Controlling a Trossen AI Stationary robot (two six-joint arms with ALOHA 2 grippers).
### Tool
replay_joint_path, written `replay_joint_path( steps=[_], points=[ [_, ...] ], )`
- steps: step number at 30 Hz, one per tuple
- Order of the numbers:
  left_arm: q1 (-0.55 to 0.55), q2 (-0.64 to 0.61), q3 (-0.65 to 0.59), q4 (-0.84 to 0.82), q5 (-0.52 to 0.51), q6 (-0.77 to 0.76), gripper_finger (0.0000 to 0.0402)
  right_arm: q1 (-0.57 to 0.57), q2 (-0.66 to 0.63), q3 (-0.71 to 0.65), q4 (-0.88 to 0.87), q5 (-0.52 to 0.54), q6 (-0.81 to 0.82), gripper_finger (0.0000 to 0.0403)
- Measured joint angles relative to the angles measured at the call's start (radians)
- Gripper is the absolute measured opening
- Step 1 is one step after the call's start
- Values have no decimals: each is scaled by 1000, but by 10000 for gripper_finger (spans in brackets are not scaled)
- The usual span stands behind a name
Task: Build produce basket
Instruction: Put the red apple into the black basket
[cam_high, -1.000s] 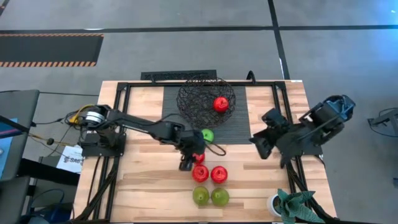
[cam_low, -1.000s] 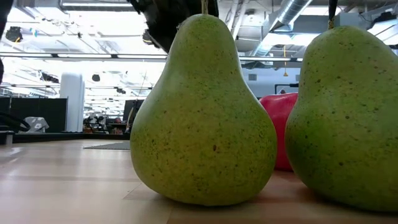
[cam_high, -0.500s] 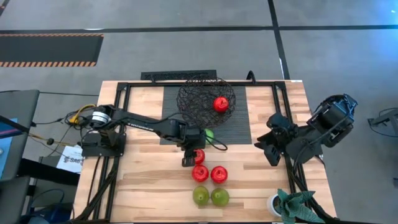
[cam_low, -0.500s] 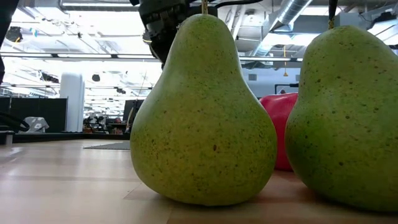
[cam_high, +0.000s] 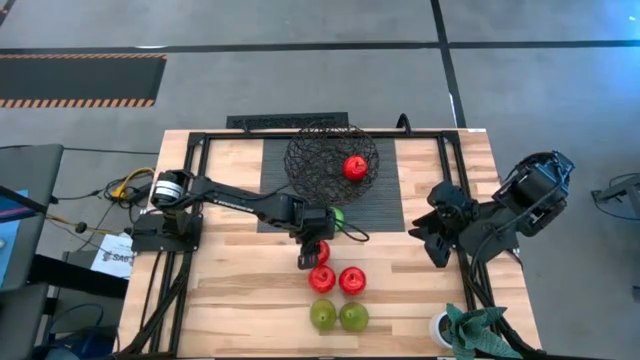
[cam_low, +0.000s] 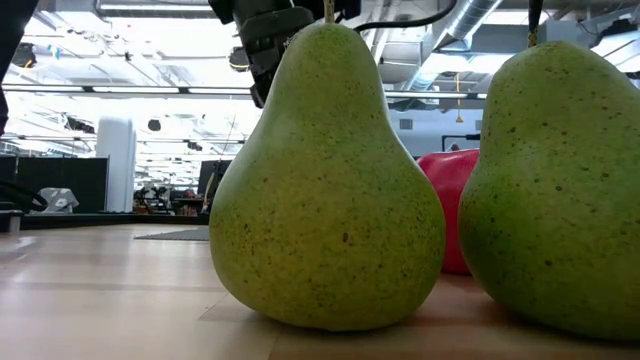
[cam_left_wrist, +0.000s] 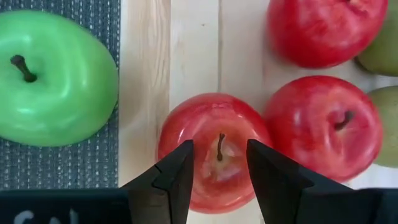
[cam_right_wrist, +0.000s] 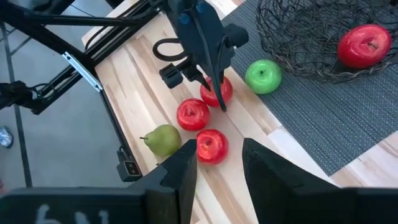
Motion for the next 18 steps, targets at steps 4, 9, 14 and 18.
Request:
replay_joint_path(
  steps=[4, 9, 14, 18],
  points=[
    [6, -3, -2, 24, 1, -4, 139, 0, 0, 0, 0, 0, -1, 150],
    [9, 2, -3, 23, -7, -13, 139, 0, 0, 0, 0, 0, 5, 150],
    [8, 2, -7, 31, -62, -54, 132, 0, 0, 0, 0, 0, 25, 149],
    [11, 3, -10, 33, -97, -66, 78, 0, 2, 0, 0, 0, 25, 135]
  ],
)
